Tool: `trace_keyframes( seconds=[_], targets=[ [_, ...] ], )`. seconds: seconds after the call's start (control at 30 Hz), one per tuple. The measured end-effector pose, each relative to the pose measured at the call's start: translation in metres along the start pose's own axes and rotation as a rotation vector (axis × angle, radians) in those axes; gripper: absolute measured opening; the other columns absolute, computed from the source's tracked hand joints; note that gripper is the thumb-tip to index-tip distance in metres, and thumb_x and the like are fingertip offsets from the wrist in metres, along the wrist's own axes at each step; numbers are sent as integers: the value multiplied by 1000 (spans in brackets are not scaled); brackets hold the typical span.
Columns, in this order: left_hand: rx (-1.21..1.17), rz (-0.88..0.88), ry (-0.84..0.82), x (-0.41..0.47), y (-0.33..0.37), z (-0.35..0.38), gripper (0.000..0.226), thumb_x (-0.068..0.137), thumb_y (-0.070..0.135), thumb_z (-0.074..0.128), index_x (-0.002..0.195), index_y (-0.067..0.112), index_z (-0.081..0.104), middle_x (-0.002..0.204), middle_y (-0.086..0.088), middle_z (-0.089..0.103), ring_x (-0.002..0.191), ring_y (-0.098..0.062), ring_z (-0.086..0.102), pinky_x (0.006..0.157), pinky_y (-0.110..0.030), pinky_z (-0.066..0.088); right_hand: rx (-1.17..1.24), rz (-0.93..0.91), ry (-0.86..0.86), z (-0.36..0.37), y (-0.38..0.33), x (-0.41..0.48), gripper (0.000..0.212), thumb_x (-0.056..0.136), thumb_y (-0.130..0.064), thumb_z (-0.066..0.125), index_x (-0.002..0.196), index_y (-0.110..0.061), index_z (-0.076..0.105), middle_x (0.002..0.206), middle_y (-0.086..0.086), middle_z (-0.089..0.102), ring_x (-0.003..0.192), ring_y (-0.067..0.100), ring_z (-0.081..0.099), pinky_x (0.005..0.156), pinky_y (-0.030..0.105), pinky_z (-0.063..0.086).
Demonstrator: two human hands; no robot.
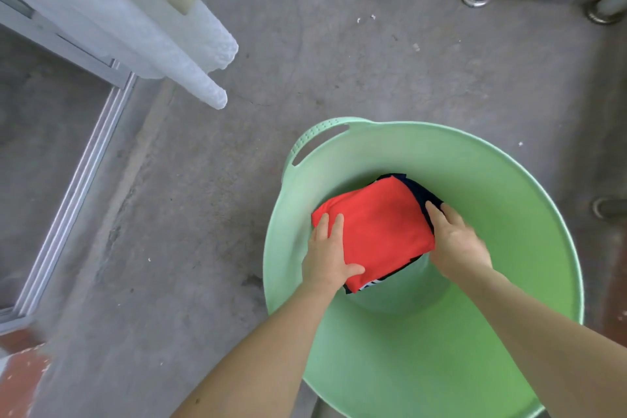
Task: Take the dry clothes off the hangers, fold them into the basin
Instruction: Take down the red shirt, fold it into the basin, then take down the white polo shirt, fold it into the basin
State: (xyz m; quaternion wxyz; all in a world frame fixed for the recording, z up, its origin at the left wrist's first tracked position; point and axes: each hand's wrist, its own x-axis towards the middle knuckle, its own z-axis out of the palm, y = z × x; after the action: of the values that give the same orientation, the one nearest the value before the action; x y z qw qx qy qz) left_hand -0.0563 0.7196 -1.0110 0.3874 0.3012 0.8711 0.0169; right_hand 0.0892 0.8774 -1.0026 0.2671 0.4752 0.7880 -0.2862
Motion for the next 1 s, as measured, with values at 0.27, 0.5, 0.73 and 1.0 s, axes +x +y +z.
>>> trace_keyframes(
  seconds=[0.27, 0.5, 0.73, 1.0],
  targets=[
    [-33, 20, -60, -75, 23, -98, 54, 89, 32, 62, 138, 19, 45, 145, -1, 36, 125, -17, 49, 101, -34, 42, 99, -125, -25, -77, -53, -84, 77, 77, 2, 45, 147, -25, 29, 149, -2, 26, 113, 22, 52, 73, 33, 53],
    [-49, 59, 53, -153, 45, -203, 33, 90, 29, 60, 120, 17, 60, 126, -3, 56, 115, -21, 54, 98, -32, 42, 84, -239, -22, -161, -97, -170, 68, 79, -3, 46, 143, -24, 38, 144, 3, 34, 110, 24, 54, 80, 32, 50],
    [-49, 41, 143, -240, 60, -300, 24, 91, 24, 56, 114, 19, 61, 119, -2, 65, 110, -22, 59, 90, -29, 46, 20, -417, 5, -242, -132, -251, 55, 81, -5, 52, 131, -27, 54, 139, 0, 41, 123, 21, 48, 99, 31, 44],
    [63, 71, 328, -347, 76, -415, 21, 93, 28, 51, 111, 26, 59, 114, 5, 62, 108, -20, 58, 91, -34, 48, -25, -597, 80, -339, -183, -348, 35, 86, -7, 52, 118, -15, 65, 119, 3, 66, 113, 22, 59, 91, 21, 39]
  ],
)
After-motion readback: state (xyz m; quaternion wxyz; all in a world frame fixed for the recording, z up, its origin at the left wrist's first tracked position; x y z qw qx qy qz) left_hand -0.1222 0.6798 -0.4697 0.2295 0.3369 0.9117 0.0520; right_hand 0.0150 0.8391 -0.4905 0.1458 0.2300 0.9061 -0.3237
